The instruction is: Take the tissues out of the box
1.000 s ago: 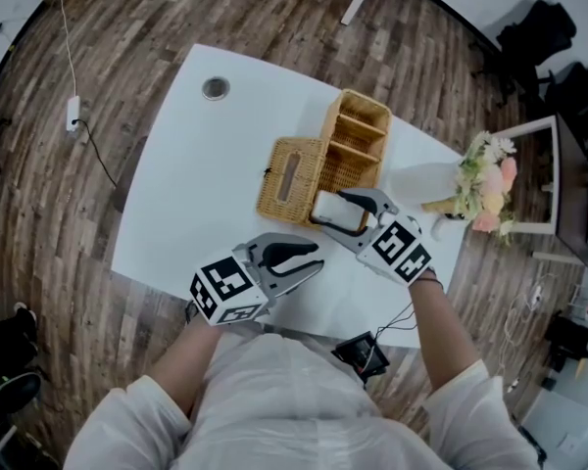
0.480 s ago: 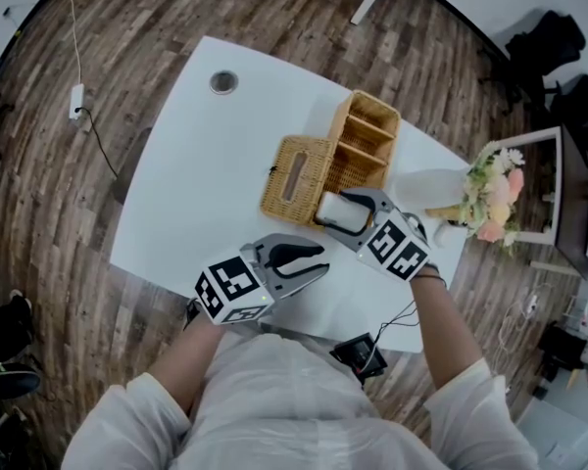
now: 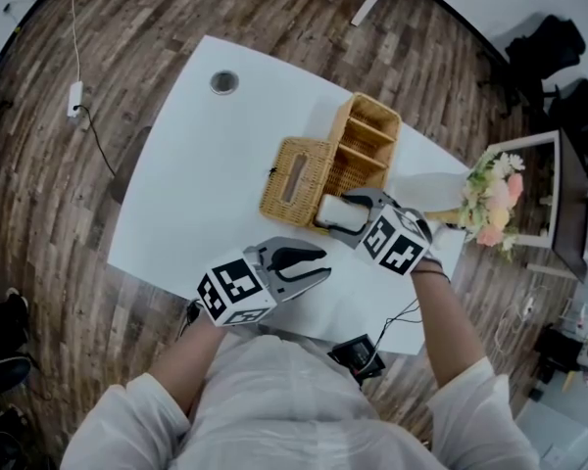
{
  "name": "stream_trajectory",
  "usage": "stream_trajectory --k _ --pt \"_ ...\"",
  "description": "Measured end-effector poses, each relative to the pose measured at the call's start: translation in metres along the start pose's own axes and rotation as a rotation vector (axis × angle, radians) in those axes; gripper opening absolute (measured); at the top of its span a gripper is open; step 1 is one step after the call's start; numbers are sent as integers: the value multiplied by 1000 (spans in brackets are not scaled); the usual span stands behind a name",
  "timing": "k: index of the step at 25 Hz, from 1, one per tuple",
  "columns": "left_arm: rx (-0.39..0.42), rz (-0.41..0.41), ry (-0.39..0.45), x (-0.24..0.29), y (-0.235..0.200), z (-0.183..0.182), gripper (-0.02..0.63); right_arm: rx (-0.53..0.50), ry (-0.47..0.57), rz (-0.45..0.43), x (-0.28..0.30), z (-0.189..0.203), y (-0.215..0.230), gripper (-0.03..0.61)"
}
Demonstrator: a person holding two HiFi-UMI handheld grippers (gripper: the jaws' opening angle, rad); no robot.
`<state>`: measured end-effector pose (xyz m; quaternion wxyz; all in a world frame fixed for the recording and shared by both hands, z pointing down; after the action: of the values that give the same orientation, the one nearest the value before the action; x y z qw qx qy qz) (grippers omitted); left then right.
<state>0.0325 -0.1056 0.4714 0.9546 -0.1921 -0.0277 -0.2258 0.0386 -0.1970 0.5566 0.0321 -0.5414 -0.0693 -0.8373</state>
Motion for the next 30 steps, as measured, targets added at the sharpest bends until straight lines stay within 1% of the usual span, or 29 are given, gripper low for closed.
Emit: stream_trajectory --k 4,8,12,30 --pt "0 7 1 1 1 0 91 18 -42 -22 4 3 1 267" --pt "-2 15 -2 3 3 1 92 17 -101 -38 7 6 3 267" --pt "-4 22 -2 4 5 0 92 22 -137 -48 9 7 3 264" --pt "-5 37 -17 8 7 4 93 29 -144 -56 13 7 3 236"
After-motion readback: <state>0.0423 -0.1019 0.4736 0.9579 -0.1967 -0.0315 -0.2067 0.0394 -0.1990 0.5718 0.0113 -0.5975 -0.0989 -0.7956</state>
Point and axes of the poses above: the fingertips, and each gripper's own axes: x forward along the fingers, y to its right, z out of its underside, the point moved 1 cm from there along -x, backward along the fingers, and after that the axes turned 13 degrees about x, right-handed, at the moved point
